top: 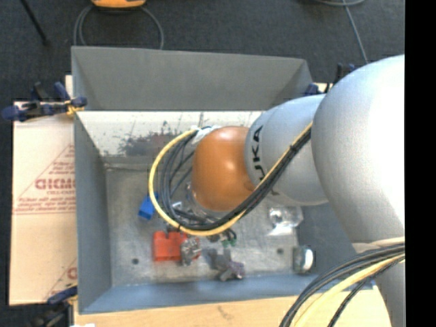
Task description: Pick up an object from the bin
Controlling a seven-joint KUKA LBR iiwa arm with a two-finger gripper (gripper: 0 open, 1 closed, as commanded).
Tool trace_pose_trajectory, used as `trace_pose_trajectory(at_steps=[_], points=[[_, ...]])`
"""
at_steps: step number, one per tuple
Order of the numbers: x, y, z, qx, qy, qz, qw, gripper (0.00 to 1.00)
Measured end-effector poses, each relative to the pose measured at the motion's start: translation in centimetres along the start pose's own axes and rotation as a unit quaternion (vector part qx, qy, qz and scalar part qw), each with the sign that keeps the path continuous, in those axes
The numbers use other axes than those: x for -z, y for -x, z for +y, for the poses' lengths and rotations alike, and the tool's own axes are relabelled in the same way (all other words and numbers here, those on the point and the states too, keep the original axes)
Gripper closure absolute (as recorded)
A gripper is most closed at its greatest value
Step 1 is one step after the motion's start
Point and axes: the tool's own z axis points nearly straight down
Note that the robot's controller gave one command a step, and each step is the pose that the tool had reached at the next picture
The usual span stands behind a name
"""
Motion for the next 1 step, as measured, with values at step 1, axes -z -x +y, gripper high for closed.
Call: trace_pose_trajectory(at_steps=[1], points=[[21.11, -2.70, 1.17, 0.102, -0.001, -0.0041, 0.9948, 1.00]])
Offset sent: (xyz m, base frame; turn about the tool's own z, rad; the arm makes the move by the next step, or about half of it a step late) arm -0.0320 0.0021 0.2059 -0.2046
